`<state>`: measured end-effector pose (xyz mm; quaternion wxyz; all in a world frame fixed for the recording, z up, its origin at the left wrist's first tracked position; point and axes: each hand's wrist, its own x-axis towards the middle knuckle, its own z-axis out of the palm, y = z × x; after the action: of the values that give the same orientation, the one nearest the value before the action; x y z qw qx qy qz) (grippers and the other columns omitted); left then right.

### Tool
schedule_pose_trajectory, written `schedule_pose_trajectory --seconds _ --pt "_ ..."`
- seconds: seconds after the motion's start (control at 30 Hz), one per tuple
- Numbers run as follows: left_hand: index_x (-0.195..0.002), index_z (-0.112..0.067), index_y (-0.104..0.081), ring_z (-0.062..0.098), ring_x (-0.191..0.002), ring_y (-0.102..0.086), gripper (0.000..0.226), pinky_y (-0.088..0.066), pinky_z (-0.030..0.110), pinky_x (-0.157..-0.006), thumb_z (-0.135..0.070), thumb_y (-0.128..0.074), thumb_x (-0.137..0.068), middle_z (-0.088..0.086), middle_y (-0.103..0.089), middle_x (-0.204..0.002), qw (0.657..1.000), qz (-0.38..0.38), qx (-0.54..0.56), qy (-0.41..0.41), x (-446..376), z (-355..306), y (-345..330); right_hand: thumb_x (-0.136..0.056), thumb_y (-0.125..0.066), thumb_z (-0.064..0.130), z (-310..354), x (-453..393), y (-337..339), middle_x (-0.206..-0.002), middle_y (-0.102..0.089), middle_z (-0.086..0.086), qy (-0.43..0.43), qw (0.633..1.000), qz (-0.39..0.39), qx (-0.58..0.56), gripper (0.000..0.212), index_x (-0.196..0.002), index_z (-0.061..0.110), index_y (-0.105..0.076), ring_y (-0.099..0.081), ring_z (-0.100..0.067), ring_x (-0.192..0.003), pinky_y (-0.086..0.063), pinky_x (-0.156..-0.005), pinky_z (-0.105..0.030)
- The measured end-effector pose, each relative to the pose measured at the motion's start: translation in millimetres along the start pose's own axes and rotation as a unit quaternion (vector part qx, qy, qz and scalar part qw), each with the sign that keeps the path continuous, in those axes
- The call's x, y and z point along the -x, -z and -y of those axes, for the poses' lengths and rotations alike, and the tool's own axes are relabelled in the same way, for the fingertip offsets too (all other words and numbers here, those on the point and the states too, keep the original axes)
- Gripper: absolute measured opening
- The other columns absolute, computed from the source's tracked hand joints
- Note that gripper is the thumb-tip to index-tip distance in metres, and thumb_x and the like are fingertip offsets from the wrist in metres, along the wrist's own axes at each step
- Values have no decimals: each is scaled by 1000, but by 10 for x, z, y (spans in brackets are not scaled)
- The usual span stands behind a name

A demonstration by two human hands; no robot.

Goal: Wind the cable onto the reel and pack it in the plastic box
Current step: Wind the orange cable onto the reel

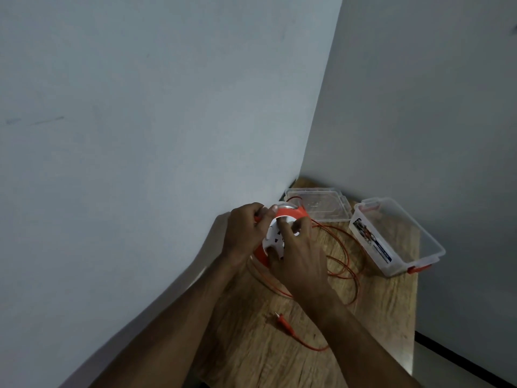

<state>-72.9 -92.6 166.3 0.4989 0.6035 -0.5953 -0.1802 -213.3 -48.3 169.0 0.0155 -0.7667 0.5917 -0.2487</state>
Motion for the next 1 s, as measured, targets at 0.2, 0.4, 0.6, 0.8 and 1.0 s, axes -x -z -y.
schedule_pose_trajectory --seconds 0.2,0.4,0.6,0.8,1.0 --pt "-75 -27 -64 7 -64 -64 37 -45 13 -63 -59 -57 -91 -16 -62 -66 1000 -7 -12 -24 19 8 7 -73 -89 31 -1 -52 30 -141 -51 -5 -84 986 15 -140 68 -135 22 -62 -55 -24 -124 -51 -93 -32" --pt "-83 -22 -70 8 -69 -67 40 -54 18 -64 -59 -57 -93 -9 -72 -78 998 -33 -49 -27 66 40 -46 -59 -96 39 144 -66 -67 -109 -75 2 -261 903 -103 -325 60 -114 24 -75 -70 -8 -88 -55 -68 -14" --pt "-89 -14 -72 5 -71 -59 34 -40 8 -66 -46 -64 -95 -1 -74 -85 990 -37 -112 -82 107 16 -98 -85 -81 29 228 -251 -158 -137 -59 -14 -553 498 34 -667 64 -136 2 -53 -62 -25 -94 -55 -78 -36" --pt "-72 -20 -66 6 -59 -62 40 -42 17 -55 -51 -60 -95 -6 -70 -68 996 -57 -65 -9 53 98 56 -88 -73 11 214 -144 143 -80 -75 -15 -481 644 66 -591 32 -118 2 -63 -69 -27 -65 -50 -48 -28" --pt "-67 -18 -68 5 -58 -64 48 -49 20 -52 -55 -57 -96 -7 -67 -60 998 -65 -10 8 6 76 92 -85 -78 28 92 79 190 -111 -71 0 -30 989 -105 -101 41 -123 19 -68 -69 -12 -86 -51 -66 -20"
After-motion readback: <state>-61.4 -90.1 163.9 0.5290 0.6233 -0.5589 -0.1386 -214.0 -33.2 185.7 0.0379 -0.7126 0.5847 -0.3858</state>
